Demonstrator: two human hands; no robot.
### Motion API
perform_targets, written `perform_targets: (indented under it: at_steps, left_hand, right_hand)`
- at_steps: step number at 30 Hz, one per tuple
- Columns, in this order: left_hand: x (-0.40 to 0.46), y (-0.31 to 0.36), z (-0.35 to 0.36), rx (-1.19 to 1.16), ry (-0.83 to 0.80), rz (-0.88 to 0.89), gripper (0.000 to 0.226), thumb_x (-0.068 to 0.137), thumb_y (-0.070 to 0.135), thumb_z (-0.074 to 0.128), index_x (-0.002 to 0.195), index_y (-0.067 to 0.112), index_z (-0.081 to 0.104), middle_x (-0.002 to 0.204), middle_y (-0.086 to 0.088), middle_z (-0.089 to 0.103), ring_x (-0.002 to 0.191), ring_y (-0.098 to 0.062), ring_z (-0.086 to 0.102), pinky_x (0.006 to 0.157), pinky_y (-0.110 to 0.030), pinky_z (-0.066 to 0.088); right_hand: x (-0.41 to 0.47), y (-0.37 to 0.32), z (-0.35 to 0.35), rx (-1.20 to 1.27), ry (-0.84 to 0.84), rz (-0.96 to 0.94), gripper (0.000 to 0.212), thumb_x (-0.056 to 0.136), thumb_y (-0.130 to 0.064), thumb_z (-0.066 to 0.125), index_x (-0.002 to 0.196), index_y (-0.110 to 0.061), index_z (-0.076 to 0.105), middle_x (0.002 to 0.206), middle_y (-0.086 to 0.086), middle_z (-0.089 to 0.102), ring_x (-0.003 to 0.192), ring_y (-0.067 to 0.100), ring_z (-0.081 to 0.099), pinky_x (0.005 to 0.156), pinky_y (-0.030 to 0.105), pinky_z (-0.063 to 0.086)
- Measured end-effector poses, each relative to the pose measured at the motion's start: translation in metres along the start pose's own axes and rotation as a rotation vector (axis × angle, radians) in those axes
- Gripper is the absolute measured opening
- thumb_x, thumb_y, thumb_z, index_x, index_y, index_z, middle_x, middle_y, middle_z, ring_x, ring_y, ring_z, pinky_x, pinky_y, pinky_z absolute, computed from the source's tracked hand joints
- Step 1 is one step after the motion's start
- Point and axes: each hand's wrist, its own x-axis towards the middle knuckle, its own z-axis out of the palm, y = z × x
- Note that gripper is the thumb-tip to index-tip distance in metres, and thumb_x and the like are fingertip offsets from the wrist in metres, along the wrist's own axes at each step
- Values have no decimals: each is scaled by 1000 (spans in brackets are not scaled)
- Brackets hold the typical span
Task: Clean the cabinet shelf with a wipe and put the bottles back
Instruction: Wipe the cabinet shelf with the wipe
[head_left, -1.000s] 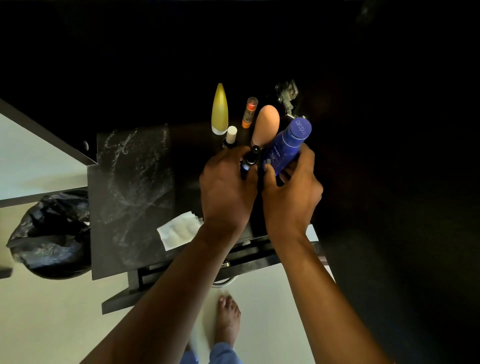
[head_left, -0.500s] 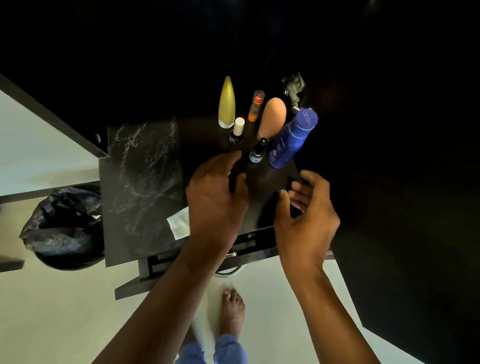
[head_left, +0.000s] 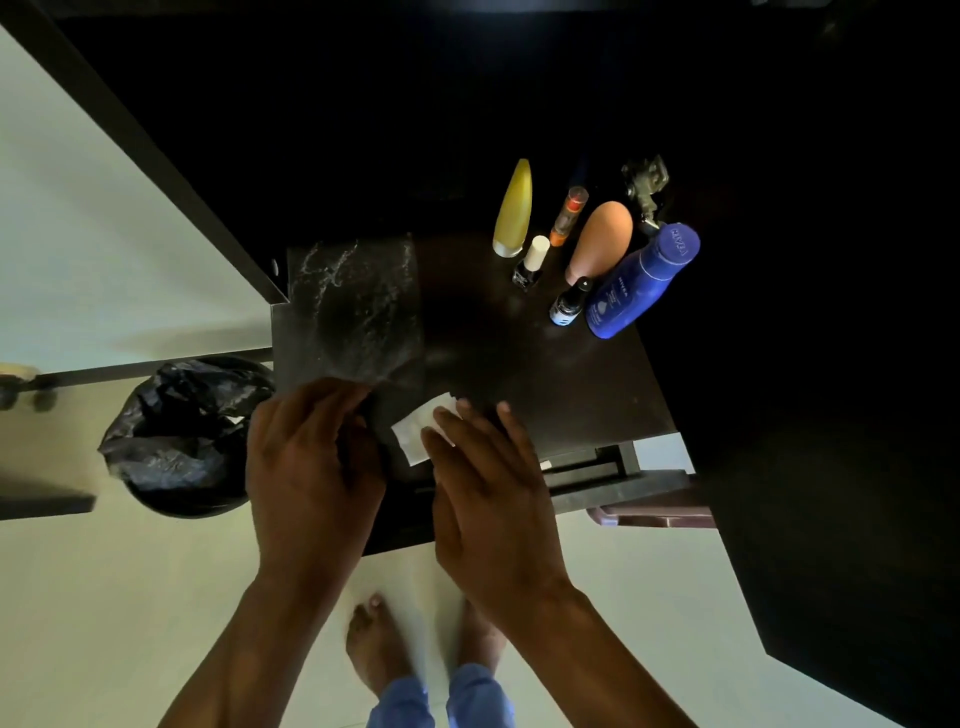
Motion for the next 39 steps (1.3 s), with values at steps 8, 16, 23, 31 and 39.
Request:
perform_targets:
  at_steps: [8,16,23,31,39]
  left_hand:
    - [4,0,0,21,-24,13,32,89,12,56,113,10,78,118,-8,73,111,-33,59,99,-41,42]
    - [6,2,1,48,-99,23,30,90,19,59,113,16,77,120,-4,71,109,-33,60,100,-45,43]
    - [5,-1,1,56,-135,29,32,92,23,58,118,15,76,123,-3,70,112,-29,60,100,-45,46]
    - [2,-6,1,29,-125,59,36,92,20,56,122,13,75,125,-5,70,113,-31,60,102,-45,46]
    - [-1,-10,4,47,-133,82,42,91,23,53,126,12,73,128,-8,69,113,-35,61,103,-44,41]
  right_hand:
    - [-1,-1,-2,-122,-71,-45,39,104,-28,49,132,-11,70,146,5,63,143,21,52,124,46,34]
    - [39,42,-20,-241,-62,301,50,108,-41,41,142,-9,59,150,8,58,144,22,48,127,44,23]
    - [58,37,-13,-202,-110,237,54,109,-43,38,147,-9,54,155,9,53,149,22,42,129,43,18]
    - [-1,60,-46,-308,-22,443,49,107,-41,43,138,-10,65,145,8,63,140,20,54,128,41,27]
    - [-30,54,-47,-260,-104,418,53,108,-45,41,146,-12,58,154,6,54,149,18,43,129,39,23]
